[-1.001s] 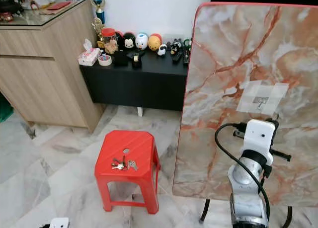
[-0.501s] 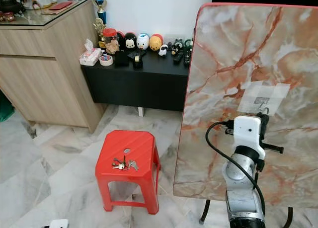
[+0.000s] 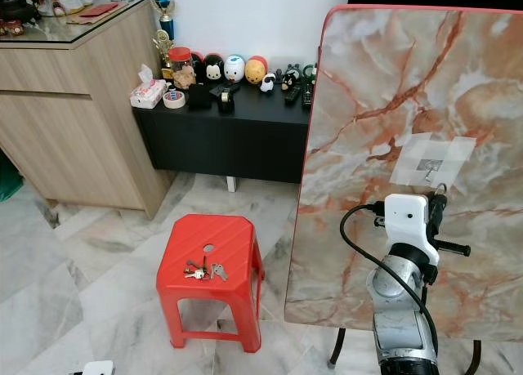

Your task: Hang keys on a hook

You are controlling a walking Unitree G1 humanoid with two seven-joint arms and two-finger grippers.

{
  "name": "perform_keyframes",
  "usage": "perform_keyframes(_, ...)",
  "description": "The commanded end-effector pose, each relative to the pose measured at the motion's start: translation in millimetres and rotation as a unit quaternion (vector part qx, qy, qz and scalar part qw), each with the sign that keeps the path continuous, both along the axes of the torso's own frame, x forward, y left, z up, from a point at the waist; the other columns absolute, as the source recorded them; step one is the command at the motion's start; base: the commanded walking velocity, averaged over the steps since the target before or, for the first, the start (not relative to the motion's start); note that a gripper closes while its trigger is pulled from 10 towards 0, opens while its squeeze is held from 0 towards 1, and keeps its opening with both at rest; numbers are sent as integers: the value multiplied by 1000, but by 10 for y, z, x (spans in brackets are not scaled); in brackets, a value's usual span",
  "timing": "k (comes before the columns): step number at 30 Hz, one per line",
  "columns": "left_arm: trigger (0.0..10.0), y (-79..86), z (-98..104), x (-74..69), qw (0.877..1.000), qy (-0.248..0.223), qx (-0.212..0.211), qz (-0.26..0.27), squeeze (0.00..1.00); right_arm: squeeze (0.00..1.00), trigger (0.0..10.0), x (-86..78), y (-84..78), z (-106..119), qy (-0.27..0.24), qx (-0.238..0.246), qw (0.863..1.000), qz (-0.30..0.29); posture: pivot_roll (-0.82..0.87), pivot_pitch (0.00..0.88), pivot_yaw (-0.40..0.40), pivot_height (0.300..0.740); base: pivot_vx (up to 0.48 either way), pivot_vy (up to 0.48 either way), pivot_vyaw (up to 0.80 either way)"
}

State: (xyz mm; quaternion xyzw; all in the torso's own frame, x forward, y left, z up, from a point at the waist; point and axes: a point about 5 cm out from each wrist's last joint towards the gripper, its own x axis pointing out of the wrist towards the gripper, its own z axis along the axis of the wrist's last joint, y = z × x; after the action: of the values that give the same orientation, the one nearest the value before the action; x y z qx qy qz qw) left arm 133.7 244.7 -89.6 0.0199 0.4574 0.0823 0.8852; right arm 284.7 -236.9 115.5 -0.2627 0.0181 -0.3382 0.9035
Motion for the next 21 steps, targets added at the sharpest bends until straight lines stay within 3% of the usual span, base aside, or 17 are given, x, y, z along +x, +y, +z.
perform_keyframes(1, 10000, 40, -23, -85, 1000, 20, 2, 0, 0, 0, 10000, 45, 1, 32, 6, -8, 1000, 3, 23, 0, -48, 740, 0, 0, 0)
perform_keyframes(9, 10000, 34, -44, -136, 1000, 30, 2, 4, 0, 0, 10000, 64, 63, 30, 10, -11, 1000, 16, 27, 0, -52, 740, 0, 0, 0)
perform_keyframes(15, 10000, 10, -52, -139, 999, 32, 1, 3, 0, 0, 10000, 38, 49, 135, -26, -22, 999, -1, 26, 0, -53, 740, 0, 0, 0)
perform_keyframes(21, 10000, -22, -49, -104, 1000, 26, -1, -1, 0, 0, 10000, 31, 48, 137, -29, -21, 999, -6, 26, 0, -52, 740, 0, 0, 0)
